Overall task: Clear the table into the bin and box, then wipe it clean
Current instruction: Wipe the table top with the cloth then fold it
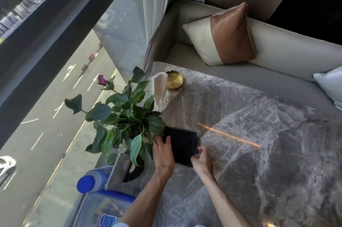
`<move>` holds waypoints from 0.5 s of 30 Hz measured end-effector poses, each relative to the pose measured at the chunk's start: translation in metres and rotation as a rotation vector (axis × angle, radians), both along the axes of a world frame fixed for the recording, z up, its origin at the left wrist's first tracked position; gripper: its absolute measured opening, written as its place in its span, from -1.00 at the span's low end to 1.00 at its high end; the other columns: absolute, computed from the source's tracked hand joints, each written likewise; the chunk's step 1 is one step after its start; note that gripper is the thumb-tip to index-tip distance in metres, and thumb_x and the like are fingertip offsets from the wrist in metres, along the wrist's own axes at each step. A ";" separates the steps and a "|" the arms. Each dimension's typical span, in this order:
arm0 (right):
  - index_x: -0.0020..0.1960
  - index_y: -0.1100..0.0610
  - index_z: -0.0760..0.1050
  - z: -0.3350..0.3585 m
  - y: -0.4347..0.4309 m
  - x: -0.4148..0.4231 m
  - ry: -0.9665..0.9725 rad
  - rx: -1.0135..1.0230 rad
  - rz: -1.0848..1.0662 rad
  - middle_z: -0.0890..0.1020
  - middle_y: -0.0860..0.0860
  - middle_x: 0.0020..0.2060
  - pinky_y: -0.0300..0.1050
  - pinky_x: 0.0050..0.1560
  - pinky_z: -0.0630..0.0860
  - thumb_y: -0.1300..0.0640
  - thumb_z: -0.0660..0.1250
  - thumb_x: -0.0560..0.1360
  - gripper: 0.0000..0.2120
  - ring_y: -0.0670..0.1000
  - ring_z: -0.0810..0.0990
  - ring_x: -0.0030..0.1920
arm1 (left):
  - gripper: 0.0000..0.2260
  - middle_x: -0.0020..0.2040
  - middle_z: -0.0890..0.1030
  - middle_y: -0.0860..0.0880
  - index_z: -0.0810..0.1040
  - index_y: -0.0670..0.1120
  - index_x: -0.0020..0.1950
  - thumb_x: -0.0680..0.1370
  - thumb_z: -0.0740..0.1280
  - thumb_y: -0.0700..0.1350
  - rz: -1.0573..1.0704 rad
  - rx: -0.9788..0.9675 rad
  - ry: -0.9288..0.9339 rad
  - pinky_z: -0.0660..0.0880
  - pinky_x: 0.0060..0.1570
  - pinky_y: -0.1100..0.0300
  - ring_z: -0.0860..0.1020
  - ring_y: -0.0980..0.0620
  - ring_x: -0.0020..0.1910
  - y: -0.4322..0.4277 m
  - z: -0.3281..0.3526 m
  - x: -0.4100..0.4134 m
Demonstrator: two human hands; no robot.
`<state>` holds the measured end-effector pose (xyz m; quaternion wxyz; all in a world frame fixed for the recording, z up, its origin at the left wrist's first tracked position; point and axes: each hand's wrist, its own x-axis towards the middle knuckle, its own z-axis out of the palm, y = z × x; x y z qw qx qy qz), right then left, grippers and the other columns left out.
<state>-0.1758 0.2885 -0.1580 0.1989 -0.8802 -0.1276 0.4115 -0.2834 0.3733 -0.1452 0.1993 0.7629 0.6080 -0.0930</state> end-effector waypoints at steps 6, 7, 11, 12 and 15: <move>0.51 -0.03 0.16 0.013 0.001 -0.009 -0.536 0.042 0.606 0.29 0.01 0.45 0.04 0.30 0.43 0.09 0.44 0.42 -0.25 0.11 0.31 0.42 | -0.37 0.57 -0.05 -0.23 -0.01 -0.02 0.56 0.56 0.21 -0.21 -0.202 -0.084 0.002 0.09 0.49 -0.08 0.01 -0.24 0.54 -0.006 -0.002 0.006; 0.53 -0.05 0.10 0.012 0.002 -0.008 -0.520 0.017 0.716 0.20 0.01 0.51 0.09 0.37 0.35 0.06 0.43 0.42 -0.21 0.13 0.19 0.50 | -0.34 0.58 -0.14 -0.21 -0.08 0.00 0.57 0.58 0.20 -0.20 -0.238 -0.118 -0.011 -0.01 0.51 -0.08 -0.11 -0.21 0.56 -0.006 -0.005 0.004; 0.56 -0.10 -0.11 -0.003 -0.001 -0.001 -0.380 -0.065 0.847 -0.09 -0.01 0.58 0.18 0.54 -0.02 0.00 0.34 0.50 -0.18 0.17 -0.11 0.56 | -0.24 0.56 -0.31 -0.13 -0.22 0.05 0.56 0.56 0.24 -0.17 -0.293 -0.221 -0.074 -0.23 0.50 -0.07 -0.28 -0.13 0.55 -0.009 -0.024 -0.007; 0.55 -0.12 -0.15 -0.005 -0.002 -0.001 -0.380 -0.071 0.852 -0.12 -0.03 0.58 0.18 0.53 -0.09 -0.02 0.33 0.51 -0.18 0.17 -0.13 0.56 | -0.23 0.56 -0.33 -0.12 -0.24 0.05 0.56 0.56 0.25 -0.16 -0.294 -0.244 -0.090 -0.25 0.49 -0.07 -0.31 -0.12 0.54 -0.008 -0.028 -0.009; 0.55 -0.13 -0.18 -0.008 -0.002 -0.002 -0.383 -0.075 0.840 -0.16 -0.03 0.57 0.19 0.53 -0.18 -0.02 0.33 0.51 -0.16 0.16 -0.17 0.56 | -0.22 0.54 -0.37 -0.12 -0.27 0.06 0.55 0.56 0.24 -0.12 -0.318 -0.288 -0.092 -0.28 0.48 -0.09 -0.36 -0.12 0.52 -0.005 -0.035 -0.012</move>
